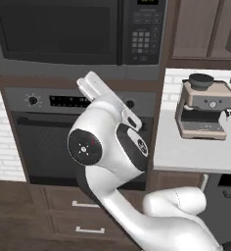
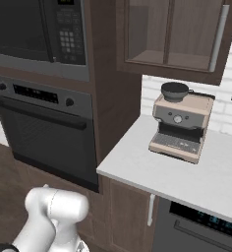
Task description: Open the microwave, place the bowl with waffle inside the microwave, then close the microwave door and turn it on.
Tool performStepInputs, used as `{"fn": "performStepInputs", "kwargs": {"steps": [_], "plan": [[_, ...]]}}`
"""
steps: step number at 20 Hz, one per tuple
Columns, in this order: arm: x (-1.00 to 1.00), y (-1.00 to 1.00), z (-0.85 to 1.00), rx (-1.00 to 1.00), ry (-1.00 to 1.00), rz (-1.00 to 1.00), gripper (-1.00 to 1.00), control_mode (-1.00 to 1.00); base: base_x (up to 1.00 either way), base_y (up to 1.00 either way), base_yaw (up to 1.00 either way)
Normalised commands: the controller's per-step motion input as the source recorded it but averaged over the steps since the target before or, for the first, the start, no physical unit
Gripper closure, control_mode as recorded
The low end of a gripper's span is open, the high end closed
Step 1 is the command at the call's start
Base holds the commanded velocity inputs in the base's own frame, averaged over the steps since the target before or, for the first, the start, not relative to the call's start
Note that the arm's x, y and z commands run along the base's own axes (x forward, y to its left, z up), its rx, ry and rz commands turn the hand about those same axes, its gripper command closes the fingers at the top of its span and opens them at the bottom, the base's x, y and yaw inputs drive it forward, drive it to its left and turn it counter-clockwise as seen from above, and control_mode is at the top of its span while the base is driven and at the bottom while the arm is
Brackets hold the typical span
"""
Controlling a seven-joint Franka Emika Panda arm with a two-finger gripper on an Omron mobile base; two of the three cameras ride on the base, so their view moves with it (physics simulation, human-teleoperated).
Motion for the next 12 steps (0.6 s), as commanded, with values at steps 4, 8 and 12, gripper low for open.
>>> {"fn": "performStepInputs", "kwargs": {"steps": [4,8,12], "plan": [[-0.17,-0.91,0.29,0.35,-0.01,0.0,1.0,-1.0,0.0,0.0,0.0],[0.02,-0.74,0.28,0.32,-0.05,0.01,1.0,-1.0,0.0,0.0,0.0],[0.18,-0.55,0.09,0.27,-0.07,0.08,1.0,-1.0,0.0,0.0,0.0]]}}
